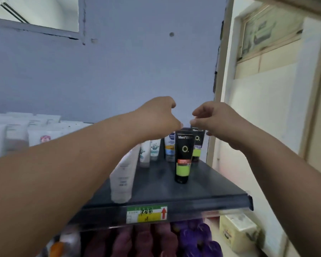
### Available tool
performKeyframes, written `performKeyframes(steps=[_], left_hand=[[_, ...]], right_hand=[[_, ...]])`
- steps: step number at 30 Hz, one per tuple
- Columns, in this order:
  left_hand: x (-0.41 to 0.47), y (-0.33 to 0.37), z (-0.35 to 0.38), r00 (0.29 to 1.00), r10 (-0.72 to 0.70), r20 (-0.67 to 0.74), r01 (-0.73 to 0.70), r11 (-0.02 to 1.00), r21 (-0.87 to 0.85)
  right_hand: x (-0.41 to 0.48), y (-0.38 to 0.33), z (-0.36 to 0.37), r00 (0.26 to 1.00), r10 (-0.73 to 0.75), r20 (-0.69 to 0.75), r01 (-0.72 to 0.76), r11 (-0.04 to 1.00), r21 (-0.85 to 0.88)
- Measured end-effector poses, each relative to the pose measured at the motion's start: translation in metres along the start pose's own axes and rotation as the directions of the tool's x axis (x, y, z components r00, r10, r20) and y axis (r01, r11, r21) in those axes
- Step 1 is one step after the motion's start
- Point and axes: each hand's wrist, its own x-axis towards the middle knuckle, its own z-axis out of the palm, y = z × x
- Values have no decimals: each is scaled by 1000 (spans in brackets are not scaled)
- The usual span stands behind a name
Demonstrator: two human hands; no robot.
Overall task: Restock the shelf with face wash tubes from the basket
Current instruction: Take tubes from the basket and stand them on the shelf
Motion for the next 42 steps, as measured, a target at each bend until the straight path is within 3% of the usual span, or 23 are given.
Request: performKeyframes(steps=[6,12,19,26,32,37,42], left_hand=[[36,0,32,988,-148,40,143,983,114],[63,9,11,976,-213,-54,219,937,273],[74,-4,-6,938,-333,-97,325,748,579],[78,-39,-14,917,-394,-57,354,743,568],[91,-71,-21,905,-426,6,360,773,522],[99,-87,-25,906,-423,-3,367,783,502],[107,-97,-29,920,-392,-1,339,792,507]], right_hand=[[24,50,-17,994,5,109,-10,999,45],[72,60,-23,976,-79,203,68,996,60],[139,62,20,897,-122,424,86,991,103],[183,49,83,805,-139,576,170,985,-1],[196,35,119,769,-46,637,205,963,-177],[208,38,125,705,-19,709,218,957,-191],[213,43,130,740,-119,663,383,884,-269]])
